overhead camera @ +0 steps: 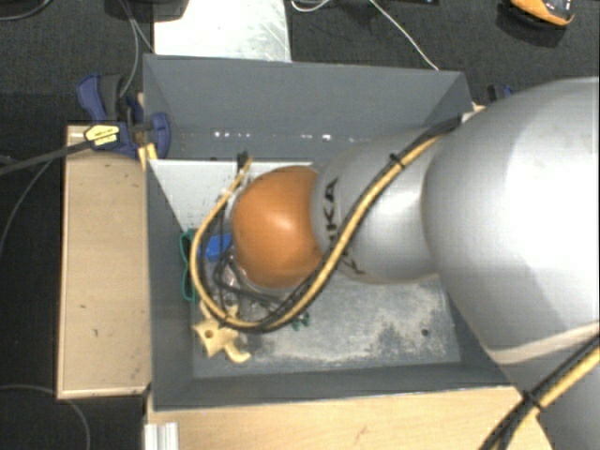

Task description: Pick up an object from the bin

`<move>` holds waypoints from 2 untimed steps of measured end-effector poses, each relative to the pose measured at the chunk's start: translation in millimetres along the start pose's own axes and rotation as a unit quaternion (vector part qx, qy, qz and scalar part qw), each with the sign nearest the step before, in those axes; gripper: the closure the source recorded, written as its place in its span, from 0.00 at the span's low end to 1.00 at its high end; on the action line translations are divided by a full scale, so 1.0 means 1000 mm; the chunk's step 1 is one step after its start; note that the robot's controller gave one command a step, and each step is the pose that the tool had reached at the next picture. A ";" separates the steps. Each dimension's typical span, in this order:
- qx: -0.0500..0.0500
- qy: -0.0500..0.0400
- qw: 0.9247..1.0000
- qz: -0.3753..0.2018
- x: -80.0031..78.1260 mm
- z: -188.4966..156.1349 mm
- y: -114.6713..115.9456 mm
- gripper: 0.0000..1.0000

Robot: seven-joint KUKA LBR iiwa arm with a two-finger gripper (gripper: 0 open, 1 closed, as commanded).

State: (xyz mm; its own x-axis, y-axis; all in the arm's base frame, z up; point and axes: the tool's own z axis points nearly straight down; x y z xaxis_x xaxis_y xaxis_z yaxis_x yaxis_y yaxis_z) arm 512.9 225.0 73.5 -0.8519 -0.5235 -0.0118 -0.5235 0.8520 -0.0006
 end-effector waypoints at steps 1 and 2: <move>0.000 0.000 1.000 0.002 0.000 0.000 0.000 1.00; -0.001 -0.001 1.000 -0.001 -0.009 -0.010 -0.001 1.00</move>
Offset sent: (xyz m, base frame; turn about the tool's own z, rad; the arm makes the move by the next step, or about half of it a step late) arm 0.0076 0.0032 0.0076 -0.0073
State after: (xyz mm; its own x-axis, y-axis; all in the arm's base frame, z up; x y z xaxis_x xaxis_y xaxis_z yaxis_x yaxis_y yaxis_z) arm 521.3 229.2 83.2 -0.8512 -0.5246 -0.0139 -0.5247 0.8513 0.0005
